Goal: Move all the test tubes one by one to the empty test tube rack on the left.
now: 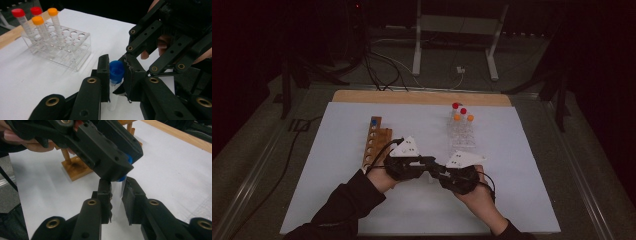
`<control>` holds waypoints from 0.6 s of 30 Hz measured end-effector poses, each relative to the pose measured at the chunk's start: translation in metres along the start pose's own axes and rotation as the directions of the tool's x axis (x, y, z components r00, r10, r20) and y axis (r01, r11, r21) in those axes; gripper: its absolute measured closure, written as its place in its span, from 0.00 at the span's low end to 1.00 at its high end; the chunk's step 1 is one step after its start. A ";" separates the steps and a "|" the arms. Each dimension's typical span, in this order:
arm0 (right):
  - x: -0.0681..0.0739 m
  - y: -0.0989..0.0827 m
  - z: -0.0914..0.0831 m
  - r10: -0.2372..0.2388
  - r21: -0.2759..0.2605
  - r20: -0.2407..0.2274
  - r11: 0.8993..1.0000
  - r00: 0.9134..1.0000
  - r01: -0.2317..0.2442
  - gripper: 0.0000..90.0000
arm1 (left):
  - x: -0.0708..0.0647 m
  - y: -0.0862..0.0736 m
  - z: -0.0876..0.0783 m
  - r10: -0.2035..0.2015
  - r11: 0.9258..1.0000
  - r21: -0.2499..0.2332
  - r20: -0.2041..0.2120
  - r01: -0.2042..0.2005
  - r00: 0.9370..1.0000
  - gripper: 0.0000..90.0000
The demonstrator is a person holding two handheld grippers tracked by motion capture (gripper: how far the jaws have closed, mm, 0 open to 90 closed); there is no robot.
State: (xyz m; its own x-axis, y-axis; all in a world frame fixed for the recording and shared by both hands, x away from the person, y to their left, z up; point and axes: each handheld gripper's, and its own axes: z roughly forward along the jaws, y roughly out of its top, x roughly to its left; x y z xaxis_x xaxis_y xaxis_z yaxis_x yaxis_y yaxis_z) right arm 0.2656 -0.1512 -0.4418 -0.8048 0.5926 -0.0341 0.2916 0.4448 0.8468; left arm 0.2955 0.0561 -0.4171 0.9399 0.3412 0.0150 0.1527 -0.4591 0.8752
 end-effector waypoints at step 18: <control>-0.003 0.003 -0.009 0.039 -0.066 0.053 0.997 0.998 -0.036 0.23 | 0.029 0.003 -0.046 -0.034 0.999 -0.022 -0.120 0.032 0.992 0.86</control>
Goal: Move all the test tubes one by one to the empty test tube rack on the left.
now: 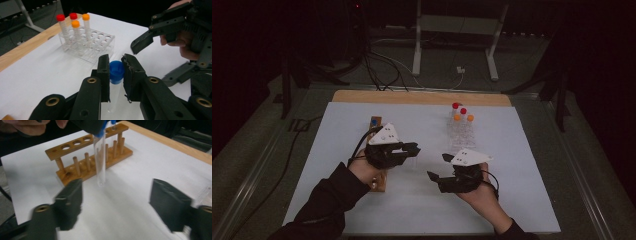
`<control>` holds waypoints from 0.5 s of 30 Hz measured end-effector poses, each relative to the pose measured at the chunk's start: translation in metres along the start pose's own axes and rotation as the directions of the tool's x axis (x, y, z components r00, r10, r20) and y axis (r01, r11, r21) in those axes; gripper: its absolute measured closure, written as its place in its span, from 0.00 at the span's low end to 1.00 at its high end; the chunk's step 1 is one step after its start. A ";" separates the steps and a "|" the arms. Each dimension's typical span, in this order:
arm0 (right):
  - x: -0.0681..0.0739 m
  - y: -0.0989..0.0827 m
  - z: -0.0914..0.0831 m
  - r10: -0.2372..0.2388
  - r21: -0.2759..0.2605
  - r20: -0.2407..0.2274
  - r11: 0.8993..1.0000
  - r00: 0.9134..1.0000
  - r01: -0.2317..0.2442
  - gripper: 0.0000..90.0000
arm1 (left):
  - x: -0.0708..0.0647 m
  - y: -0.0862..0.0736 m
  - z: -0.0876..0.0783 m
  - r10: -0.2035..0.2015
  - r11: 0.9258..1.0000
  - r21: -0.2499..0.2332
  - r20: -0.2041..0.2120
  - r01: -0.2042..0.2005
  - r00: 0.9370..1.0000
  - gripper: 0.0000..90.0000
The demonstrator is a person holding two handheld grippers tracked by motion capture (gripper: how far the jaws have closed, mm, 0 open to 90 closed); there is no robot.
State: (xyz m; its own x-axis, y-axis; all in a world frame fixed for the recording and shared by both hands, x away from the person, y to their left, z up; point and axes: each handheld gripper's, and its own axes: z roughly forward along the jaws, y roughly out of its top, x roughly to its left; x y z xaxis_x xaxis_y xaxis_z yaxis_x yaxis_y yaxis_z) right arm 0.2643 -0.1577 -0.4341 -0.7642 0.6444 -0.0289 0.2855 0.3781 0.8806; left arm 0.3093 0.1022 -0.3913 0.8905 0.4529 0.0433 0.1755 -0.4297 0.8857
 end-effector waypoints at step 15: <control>-0.003 0.002 -0.003 0.039 -0.028 0.032 0.999 0.999 -0.038 0.03 | 0.039 0.004 -0.034 -0.051 0.998 -0.028 -0.126 0.048 0.991 0.86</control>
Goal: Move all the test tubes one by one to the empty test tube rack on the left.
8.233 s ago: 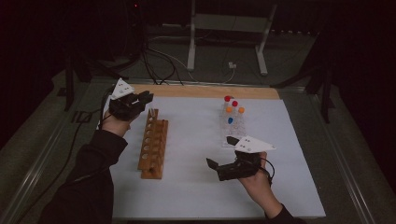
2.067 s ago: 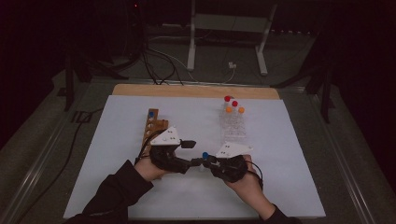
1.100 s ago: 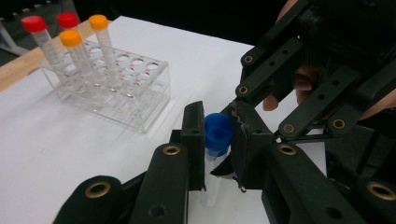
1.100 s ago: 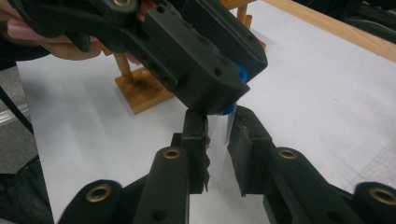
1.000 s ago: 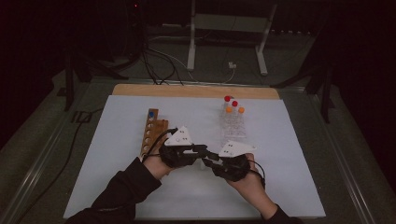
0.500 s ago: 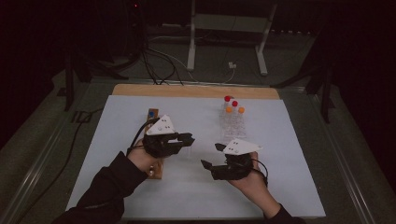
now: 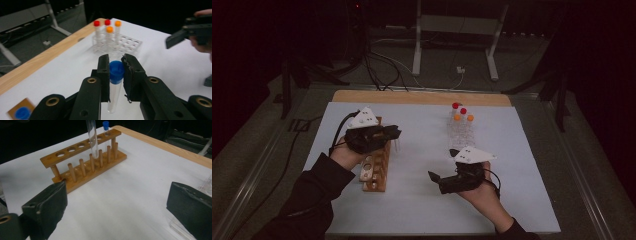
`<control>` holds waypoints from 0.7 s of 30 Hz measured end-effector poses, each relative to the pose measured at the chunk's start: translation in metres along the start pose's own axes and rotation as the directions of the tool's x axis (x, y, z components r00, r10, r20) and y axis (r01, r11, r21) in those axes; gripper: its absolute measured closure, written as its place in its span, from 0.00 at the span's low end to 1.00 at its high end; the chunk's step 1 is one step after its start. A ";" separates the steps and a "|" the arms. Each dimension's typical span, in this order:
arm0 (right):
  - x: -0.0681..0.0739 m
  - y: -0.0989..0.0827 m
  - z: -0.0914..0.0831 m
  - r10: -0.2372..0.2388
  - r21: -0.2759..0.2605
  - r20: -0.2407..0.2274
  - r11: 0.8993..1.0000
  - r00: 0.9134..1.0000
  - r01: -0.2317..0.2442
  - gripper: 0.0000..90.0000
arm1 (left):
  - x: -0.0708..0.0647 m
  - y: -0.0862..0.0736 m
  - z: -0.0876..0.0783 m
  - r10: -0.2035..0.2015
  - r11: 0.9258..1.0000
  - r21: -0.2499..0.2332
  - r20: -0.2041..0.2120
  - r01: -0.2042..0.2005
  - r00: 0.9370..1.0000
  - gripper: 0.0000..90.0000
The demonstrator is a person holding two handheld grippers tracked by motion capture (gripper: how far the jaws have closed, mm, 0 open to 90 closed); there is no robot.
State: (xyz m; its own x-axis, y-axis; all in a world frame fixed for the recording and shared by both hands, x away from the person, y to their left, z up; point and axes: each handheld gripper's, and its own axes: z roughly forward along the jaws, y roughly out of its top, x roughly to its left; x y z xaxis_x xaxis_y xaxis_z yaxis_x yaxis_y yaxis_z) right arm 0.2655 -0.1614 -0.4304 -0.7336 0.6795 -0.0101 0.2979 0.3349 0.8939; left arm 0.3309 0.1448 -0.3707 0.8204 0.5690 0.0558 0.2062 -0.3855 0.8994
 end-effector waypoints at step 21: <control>-0.004 -0.001 -0.004 0.008 -0.031 -0.037 0.999 0.999 -0.009 0.00 | 0.056 -0.008 -0.020 -0.046 0.999 -0.013 -0.225 0.045 0.973 0.86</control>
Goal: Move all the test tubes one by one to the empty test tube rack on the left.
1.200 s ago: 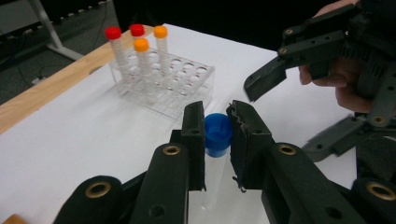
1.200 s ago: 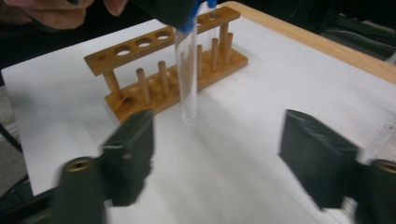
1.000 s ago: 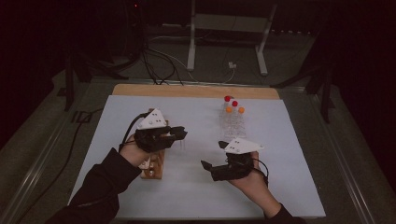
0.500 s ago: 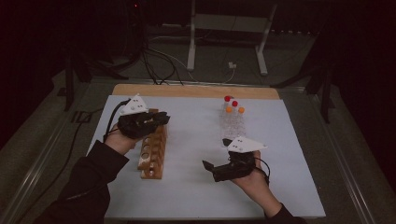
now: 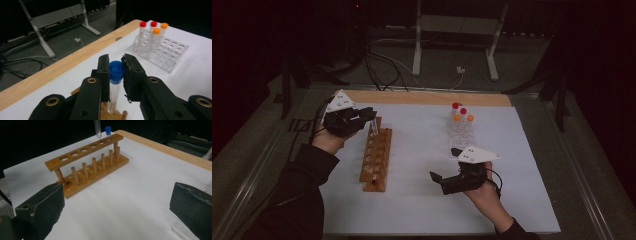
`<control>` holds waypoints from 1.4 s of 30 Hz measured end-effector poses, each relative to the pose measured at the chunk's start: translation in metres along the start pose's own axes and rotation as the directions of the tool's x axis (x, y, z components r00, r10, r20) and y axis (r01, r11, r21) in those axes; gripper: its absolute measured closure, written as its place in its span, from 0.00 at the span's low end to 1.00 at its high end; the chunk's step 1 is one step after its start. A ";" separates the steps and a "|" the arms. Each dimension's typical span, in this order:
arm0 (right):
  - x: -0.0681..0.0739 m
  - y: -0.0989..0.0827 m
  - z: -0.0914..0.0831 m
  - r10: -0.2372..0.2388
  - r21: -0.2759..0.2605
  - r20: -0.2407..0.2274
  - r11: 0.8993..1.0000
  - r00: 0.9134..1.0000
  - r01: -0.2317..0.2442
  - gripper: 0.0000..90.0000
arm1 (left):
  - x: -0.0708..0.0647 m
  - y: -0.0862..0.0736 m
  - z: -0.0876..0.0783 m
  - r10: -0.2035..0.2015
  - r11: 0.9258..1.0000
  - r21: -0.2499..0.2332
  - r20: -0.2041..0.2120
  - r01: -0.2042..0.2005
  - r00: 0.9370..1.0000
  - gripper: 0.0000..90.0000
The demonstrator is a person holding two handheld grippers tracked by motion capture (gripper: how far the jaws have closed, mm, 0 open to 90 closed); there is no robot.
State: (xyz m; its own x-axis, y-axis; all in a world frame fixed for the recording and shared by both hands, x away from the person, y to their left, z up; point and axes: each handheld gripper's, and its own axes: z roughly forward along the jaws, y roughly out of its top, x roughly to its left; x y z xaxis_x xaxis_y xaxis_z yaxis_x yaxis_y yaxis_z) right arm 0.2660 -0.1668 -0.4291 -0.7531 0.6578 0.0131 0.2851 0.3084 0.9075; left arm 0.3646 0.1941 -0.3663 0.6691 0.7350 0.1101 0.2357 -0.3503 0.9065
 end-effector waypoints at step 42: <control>-0.003 -0.001 -0.002 0.011 -0.007 -0.016 1.000 1.000 -0.011 0.00 | 0.004 -0.061 0.046 -0.029 0.984 0.174 -0.044 0.037 0.999 0.86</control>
State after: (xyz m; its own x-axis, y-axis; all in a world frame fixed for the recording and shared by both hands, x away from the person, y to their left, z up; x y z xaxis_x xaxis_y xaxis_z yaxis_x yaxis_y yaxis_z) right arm 0.2667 -0.1703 -0.4296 -0.7594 0.6499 0.0302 0.2895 0.2960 0.9102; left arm 0.3848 0.1915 -0.4399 0.6300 0.7700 0.1015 0.3788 -0.4187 0.8254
